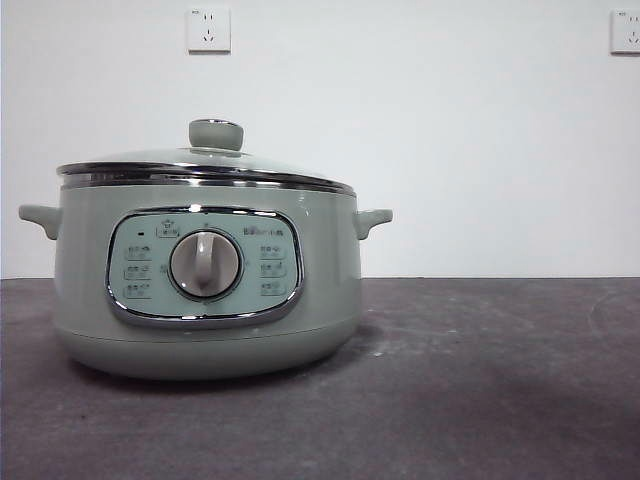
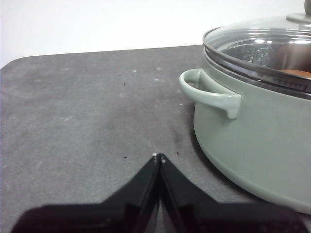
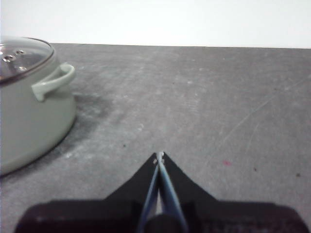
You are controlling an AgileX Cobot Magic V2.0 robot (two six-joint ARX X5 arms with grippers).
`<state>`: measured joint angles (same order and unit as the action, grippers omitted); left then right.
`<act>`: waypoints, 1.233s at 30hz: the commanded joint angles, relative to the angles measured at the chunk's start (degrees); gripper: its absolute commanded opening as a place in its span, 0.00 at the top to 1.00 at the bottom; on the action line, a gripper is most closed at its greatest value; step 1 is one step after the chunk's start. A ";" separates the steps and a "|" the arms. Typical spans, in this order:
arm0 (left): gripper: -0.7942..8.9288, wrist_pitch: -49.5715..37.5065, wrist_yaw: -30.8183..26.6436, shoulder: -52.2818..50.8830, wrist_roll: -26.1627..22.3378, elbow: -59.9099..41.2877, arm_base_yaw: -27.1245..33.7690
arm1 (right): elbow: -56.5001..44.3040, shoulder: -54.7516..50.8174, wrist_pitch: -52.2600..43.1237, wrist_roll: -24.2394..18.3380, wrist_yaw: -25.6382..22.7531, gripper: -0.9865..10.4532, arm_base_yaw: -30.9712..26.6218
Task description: Pick up the potato,open the lid,put the potato in the pot,close the lid
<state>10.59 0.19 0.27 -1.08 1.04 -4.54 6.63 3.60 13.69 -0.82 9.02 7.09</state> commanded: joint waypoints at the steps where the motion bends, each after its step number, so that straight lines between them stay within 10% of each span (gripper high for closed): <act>1: 0.92 0.07 -0.11 -0.17 -0.44 -0.83 0.15 | -2.71 -2.16 -1.20 1.62 0.07 0.91 -0.39; 37: 0.92 -0.04 -0.11 -0.17 -0.44 -0.83 0.11 | -6.29 -2.91 -4.24 5.90 -0.37 0.91 -0.22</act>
<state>10.59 0.19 0.27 -1.08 1.04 -4.54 1.28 0.49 9.87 4.58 8.82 6.76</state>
